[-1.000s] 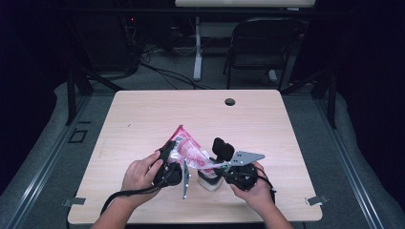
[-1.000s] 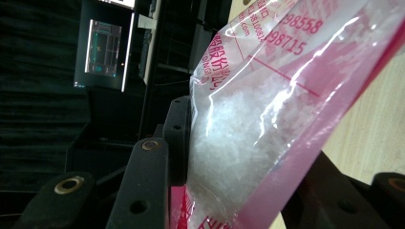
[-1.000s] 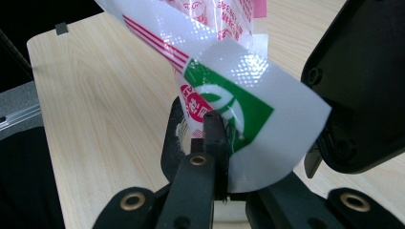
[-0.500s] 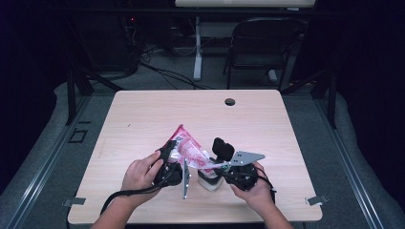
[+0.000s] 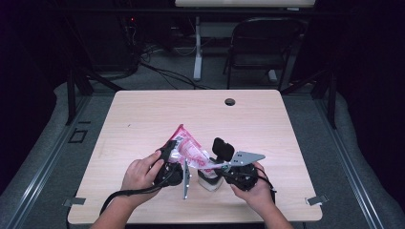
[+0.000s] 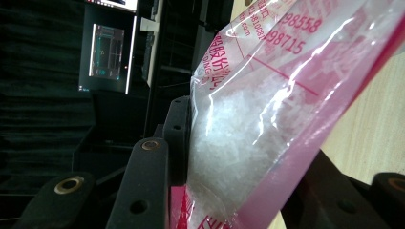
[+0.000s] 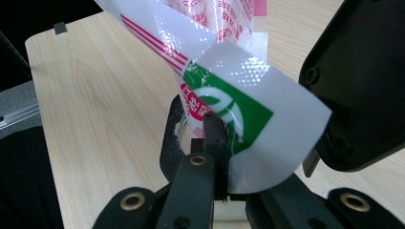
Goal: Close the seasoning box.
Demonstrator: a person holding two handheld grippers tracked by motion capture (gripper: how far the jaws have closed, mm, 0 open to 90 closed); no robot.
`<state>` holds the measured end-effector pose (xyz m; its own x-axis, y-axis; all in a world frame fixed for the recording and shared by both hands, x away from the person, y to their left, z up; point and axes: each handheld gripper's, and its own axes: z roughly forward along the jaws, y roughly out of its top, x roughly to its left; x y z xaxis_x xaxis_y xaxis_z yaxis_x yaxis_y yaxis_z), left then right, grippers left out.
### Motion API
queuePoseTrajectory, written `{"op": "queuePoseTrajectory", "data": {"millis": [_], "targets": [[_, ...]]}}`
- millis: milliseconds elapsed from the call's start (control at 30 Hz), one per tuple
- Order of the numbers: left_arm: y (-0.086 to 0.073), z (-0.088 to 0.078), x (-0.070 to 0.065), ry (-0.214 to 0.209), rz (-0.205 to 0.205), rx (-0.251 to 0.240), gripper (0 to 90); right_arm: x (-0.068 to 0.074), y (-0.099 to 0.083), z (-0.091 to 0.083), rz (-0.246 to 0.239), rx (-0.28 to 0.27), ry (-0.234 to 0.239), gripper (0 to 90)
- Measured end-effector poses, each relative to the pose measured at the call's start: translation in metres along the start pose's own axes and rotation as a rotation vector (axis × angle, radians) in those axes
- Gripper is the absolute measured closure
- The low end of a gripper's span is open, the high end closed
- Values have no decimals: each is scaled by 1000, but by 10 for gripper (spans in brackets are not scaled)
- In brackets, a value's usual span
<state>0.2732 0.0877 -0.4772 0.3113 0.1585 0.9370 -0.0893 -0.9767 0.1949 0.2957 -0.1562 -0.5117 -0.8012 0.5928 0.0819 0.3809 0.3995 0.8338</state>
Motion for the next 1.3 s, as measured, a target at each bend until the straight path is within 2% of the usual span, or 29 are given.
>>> {"op": "queuePoseTrajectory", "data": {"millis": [400, 1300], "targets": [[1, -1, 1, 2, 17, -2, 668, 0, -1, -1, -4, 1, -2, 900], [4, -2, 3, 13, 13, -13, 669, -1, -1, -2, -4, 2, -3, 900]]}}
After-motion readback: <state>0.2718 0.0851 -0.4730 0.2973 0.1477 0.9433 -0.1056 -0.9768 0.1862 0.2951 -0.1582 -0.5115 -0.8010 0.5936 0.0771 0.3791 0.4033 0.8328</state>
